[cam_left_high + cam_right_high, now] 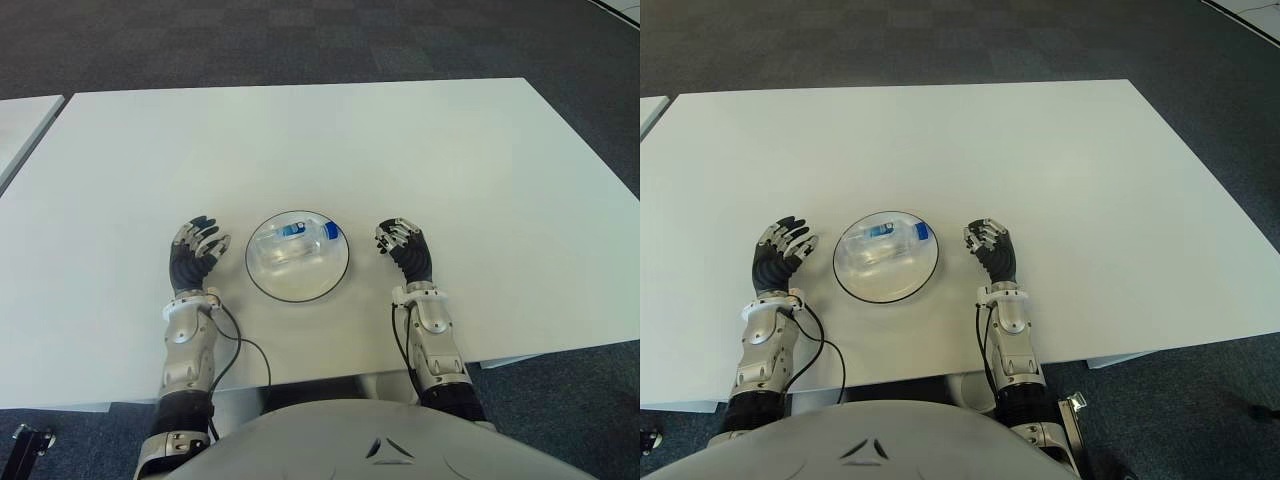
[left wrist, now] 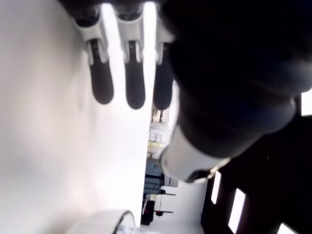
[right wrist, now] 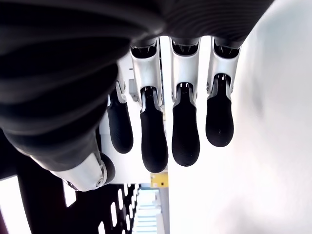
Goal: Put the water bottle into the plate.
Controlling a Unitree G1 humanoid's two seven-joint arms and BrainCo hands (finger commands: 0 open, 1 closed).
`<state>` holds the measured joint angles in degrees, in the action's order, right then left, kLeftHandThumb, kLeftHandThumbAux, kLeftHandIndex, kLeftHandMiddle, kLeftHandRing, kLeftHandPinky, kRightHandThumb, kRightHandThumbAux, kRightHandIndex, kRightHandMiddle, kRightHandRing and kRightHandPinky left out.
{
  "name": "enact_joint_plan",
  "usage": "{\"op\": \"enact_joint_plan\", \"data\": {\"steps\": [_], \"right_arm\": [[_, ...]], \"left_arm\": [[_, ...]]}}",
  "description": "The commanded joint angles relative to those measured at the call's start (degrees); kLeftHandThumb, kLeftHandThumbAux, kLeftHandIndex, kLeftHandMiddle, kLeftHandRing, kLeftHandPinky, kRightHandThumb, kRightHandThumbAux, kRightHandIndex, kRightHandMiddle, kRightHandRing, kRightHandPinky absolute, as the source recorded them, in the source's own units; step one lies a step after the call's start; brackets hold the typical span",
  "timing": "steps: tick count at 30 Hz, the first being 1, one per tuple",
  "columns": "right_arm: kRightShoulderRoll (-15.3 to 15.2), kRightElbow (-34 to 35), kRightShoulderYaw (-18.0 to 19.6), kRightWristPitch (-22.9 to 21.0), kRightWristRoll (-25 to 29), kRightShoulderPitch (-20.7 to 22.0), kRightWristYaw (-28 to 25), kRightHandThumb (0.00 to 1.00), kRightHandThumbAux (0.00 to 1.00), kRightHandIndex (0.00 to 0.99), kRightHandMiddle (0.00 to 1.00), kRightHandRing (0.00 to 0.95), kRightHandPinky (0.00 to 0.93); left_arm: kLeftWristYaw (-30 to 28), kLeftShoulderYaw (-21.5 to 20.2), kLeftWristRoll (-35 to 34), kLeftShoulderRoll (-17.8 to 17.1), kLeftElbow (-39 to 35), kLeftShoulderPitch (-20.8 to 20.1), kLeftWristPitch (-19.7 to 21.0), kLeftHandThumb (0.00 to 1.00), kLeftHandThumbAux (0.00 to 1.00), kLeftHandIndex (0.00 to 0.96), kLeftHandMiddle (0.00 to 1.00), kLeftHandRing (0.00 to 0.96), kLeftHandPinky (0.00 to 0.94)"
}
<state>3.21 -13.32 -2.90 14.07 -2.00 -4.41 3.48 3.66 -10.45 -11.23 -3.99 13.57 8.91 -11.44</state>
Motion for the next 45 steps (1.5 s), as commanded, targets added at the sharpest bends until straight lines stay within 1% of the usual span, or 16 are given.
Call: {"op": "enact_joint_plan", "data": {"steps": [1,5,6,7,10,13,19,24,28,35,42,45], "right_arm": [[0.7,-0.6,0.2,0.0,0.7,-0.3,-0.2,0.705,0.729,0.433,0.602,0.612,0.626],[0.6,-0.9,0.2,0.2,0.6,0.0,-0.3,0.705,0.729,0.433,0.602,0.611,0.615],[0.6,-0.9,0.2,0.2,0.5,0.0,-0.3,0.704,0.729,0.433,0.601,0.610,0.614],[0.6,-1.0,0.3,0.3,0.5,0.0,-0.3,0.704,0.729,0.433,0.601,0.609,0.613],[0.6,-1.1,0.3,0.4,0.6,0.1,-0.3,0.704,0.729,0.432,0.600,0.609,0.617],[0.7,-1.2,0.3,0.3,0.6,0.2,-0.2,0.705,0.729,0.432,0.601,0.611,0.621],[0.8,-1.0,0.4,-0.2,0.5,0.2,0.1,0.705,0.729,0.432,0.602,0.609,0.612],[0.8,-1.0,0.4,-0.1,0.6,0.2,-0.1,0.705,0.729,0.432,0.600,0.607,0.616],[0.9,-0.9,0.4,-0.3,0.7,0.2,0.0,0.705,0.729,0.432,0.600,0.608,0.620],[0.9,-1.0,0.4,-0.1,0.7,0.2,0.0,0.705,0.728,0.432,0.602,0.611,0.620],[1.0,-1.1,0.5,0.3,0.7,0.1,0.0,0.705,0.729,0.432,0.603,0.611,0.620],[1.0,-1.3,0.5,0.5,0.6,0.2,0.1,0.705,0.729,0.432,0.600,0.610,0.618]], "left_arm": [[-1.3,0.5,0.8,-0.3,0.7,1.5,4.8,0.101,0.998,0.329,0.366,0.373,0.411],[-1.5,0.9,2.0,-0.7,0.5,1.5,5.9,0.134,0.964,0.375,0.409,0.416,0.446],[-1.6,0.8,2.1,-0.7,0.5,1.5,6.0,0.335,0.877,0.392,0.422,0.427,0.453],[-1.8,1.0,2.6,-0.7,0.8,1.5,5.4,0.465,0.821,0.404,0.431,0.434,0.458],[-2.9,1.7,3.7,-1.1,1.3,1.9,4.0,0.623,0.751,0.421,0.476,0.472,0.476],[-3.6,1.8,4.4,-1.2,1.6,1.9,3.2,0.676,0.728,0.428,0.499,0.490,0.484],[-4.2,2.4,5.2,-1.1,1.9,2.1,2.1,0.700,0.717,0.432,0.544,0.531,0.526],[-4.4,2.9,5.4,-1.1,1.3,2.4,2.9,0.704,0.715,0.434,0.568,0.556,0.546],[-4.1,3.8,6.6,-1.2,0.8,2.9,2.9,0.705,0.714,0.435,0.598,0.588,0.592],[-4.3,5.7,9.6,-1.8,-0.2,3.1,3.8,0.707,0.714,0.437,0.685,0.677,0.687],[-5.7,7.1,10.2,-2.0,-0.9,3.6,4.1,0.706,0.715,0.437,0.722,0.715,0.726],[-6.4,7.6,10.1,-2.0,-1.2,3.9,4.5,0.705,0.715,0.437,0.727,0.720,0.721]]}}
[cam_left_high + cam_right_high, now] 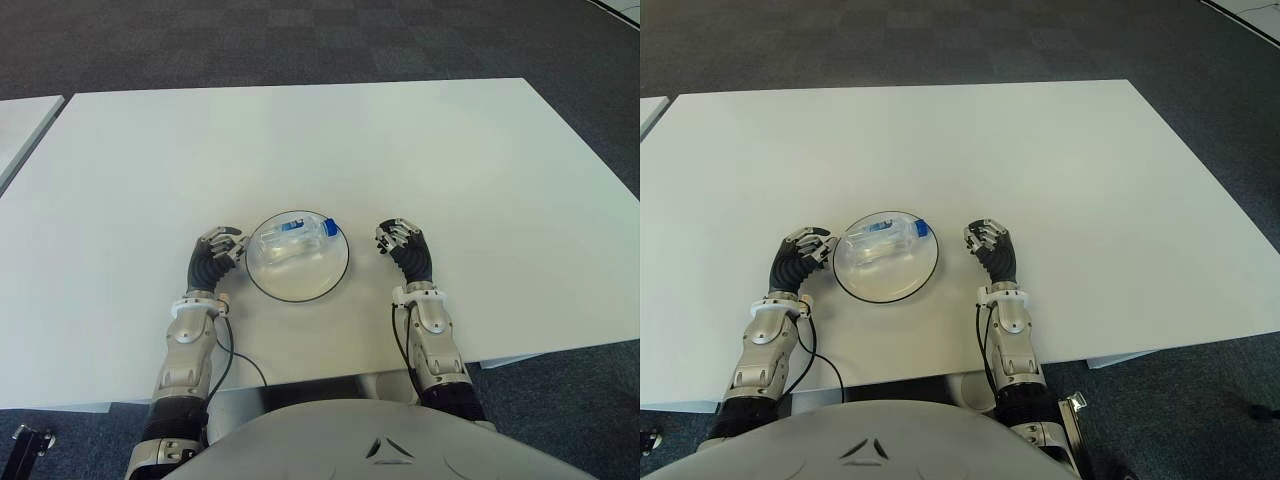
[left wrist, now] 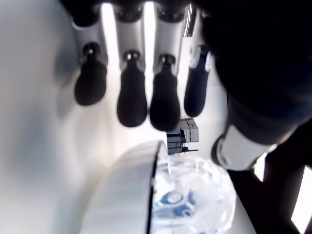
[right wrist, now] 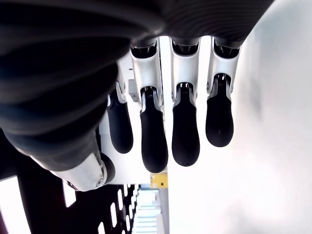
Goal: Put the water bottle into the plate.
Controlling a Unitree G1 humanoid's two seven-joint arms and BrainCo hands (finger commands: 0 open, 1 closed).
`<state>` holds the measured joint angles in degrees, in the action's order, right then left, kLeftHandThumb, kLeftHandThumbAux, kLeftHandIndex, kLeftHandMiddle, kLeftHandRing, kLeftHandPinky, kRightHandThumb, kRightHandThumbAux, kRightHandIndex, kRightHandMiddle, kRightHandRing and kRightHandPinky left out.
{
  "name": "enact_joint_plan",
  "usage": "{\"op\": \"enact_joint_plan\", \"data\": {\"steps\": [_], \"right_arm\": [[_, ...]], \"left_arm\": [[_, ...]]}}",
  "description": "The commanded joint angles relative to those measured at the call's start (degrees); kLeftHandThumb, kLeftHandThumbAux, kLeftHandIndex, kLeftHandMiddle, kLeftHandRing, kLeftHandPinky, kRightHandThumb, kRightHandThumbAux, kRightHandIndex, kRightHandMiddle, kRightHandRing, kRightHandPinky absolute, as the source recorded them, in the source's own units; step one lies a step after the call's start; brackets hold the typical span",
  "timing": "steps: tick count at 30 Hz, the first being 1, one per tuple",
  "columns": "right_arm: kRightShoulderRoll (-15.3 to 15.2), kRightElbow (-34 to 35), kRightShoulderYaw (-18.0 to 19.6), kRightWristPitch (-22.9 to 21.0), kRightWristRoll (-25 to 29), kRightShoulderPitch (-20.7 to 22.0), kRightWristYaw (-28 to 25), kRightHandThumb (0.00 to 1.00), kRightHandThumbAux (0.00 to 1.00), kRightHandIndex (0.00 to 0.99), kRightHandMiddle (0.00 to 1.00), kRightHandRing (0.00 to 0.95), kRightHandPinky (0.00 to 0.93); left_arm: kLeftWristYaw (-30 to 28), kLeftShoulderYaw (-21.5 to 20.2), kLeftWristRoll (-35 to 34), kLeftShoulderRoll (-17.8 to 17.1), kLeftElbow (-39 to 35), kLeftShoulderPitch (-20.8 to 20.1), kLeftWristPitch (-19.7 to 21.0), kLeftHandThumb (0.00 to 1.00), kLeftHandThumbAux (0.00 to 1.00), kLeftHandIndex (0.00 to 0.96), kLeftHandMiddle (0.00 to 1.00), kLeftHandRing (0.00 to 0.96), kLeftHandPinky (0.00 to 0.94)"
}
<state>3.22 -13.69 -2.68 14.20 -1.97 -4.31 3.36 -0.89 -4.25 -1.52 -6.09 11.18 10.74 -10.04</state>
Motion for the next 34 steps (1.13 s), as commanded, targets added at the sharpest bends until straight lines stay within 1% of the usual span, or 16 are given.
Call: {"op": "enact_joint_plan", "data": {"steps": [1,9,20,24,27,29,34], "right_arm": [[0.9,-0.9,0.2,0.5,0.6,0.1,0.2,0.705,0.729,0.432,0.600,0.610,0.618],[1.1,-1.2,0.3,1.1,0.8,0.1,0.0,0.706,0.729,0.432,0.600,0.610,0.619],[1.0,-1.4,0.3,0.9,0.7,0.2,0.1,0.705,0.729,0.433,0.607,0.613,0.619],[1.0,-1.3,0.2,0.7,0.7,0.2,0.2,0.705,0.729,0.432,0.605,0.612,0.620],[1.1,-1.2,0.2,0.4,0.7,0.2,0.3,0.705,0.729,0.432,0.605,0.611,0.619],[1.1,-1.1,0.2,0.3,0.6,0.2,0.4,0.705,0.729,0.432,0.604,0.611,0.618],[1.1,-1.1,0.2,0.4,0.6,0.2,0.5,0.706,0.729,0.432,0.602,0.610,0.617]], "left_arm": [[-1.8,1.6,0.5,0.2,1.1,2.1,3.2,0.705,0.715,0.437,0.727,0.720,0.717],[-2.1,3.2,0.4,1.5,-0.3,2.9,4.6,0.705,0.715,0.437,0.729,0.717,0.709],[-2.7,3.8,-1.2,2.6,-1.8,3.2,6.6,0.704,0.715,0.437,0.719,0.698,0.685],[-2.4,3.8,-1.8,4.1,0.1,2.7,4.9,0.704,0.715,0.437,0.718,0.697,0.686],[-2.5,3.6,-2.0,4.3,0.5,2.7,4.1,0.705,0.715,0.437,0.718,0.699,0.685],[-1.7,4.3,-0.8,4.5,0.7,2.8,3.4,0.705,0.714,0.438,0.719,0.700,0.687],[-0.8,5.4,1.5,4.4,-3.1,4.0,4.8,0.706,0.715,0.438,0.727,0.709,0.699]]}}
